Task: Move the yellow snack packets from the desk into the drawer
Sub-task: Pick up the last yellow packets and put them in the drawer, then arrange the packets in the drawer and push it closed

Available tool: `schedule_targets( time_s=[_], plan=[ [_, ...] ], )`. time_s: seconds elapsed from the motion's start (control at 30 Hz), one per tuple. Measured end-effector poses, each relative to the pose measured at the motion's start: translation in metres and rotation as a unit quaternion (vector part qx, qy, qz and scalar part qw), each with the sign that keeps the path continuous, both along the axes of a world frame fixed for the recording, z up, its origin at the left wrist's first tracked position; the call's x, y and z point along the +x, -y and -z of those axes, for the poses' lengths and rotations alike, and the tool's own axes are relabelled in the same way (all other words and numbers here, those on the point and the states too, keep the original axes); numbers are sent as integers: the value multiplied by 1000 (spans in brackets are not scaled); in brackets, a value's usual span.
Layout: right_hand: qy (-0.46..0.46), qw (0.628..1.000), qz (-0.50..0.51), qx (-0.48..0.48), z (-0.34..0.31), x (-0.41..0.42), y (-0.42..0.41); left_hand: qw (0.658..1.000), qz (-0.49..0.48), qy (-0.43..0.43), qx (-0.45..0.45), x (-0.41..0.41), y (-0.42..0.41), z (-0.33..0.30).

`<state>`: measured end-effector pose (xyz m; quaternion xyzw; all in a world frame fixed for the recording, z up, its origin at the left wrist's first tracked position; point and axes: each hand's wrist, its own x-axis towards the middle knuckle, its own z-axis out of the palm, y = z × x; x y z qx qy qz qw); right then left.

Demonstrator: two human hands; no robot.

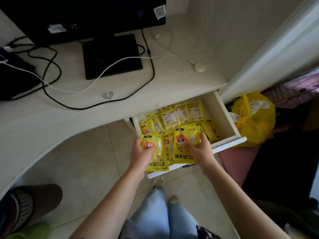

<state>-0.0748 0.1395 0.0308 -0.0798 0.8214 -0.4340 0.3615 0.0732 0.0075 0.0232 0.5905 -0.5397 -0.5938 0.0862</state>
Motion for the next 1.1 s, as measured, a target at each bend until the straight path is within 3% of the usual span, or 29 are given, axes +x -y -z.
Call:
schedule_targets(
  time_s=[0.23, 0.47, 0.63, 0.83, 1.1],
  plan=[
    [-8, 997, -50, 64, 22, -49, 26, 996, 24, 83, 29, -39, -1, 34],
    [-28, 970, -187, 152, 56, -92, 47, 988, -4, 148, 44, -62, 4, 62],
    [-5, 949, -278, 148, 73, -96, 58, 984, -38, 168, 54, -68, -1, 78],
    [14, 939, -296, 173, 92, -112, 55, 982, -99, 139, 78, -71, -4, 97],
    [-27, 931, -308, 194, 89, -144, 36, 979, -9, 200, 32, -67, -11, 100]
  ],
)
